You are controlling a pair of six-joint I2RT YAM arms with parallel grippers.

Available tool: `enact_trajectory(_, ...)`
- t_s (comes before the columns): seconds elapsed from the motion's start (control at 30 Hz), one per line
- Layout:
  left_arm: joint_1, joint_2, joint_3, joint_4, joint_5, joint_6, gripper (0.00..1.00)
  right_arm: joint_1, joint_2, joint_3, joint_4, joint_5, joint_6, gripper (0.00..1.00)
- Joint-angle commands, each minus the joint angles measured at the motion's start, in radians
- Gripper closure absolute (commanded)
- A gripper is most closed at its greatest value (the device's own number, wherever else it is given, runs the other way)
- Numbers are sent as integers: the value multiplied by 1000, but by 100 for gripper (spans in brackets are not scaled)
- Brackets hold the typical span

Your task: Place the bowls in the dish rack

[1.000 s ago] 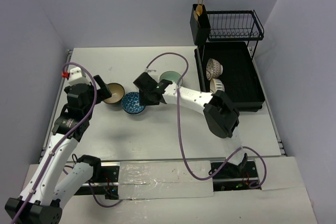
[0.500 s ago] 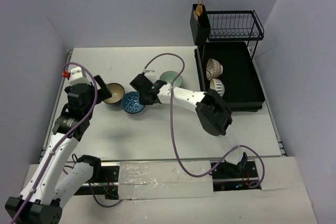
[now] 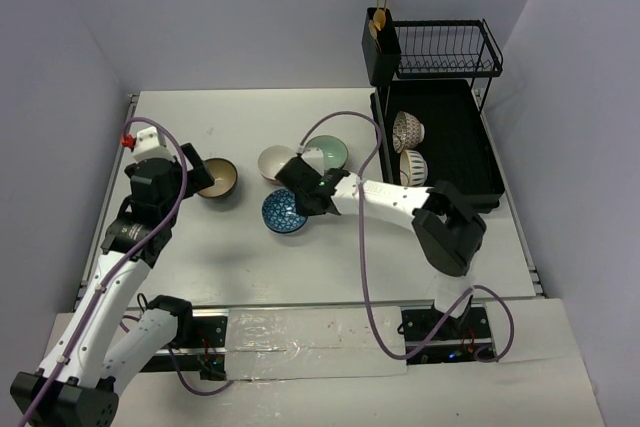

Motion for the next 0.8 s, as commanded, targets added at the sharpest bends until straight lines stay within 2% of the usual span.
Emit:
enact_trajectory(0.0,-2,6,0,18,24,17,1,-22,-66,-116,-14,36,-55,100)
enact_trajectory(0.23,-2,18,3,23,36,17,1,-82,-169,-282,31,-7,-110,100)
enact_trajectory(0.4,0,30,8,23,39,19,1,-95,-189,-278,2,7,-147,84)
enact_trajectory(0.5,0,29,8,21,37,17,1,-93,-186,-229,-27,14,-170,67)
enact_trajectory(0.63,0,26,6,18,33,19,1,-95,-189,-200,-31,31,-222,57)
enact_trajectory(0.77,2,26,8,18,36,20,1,-93,-181,-169,14,16,-323,57)
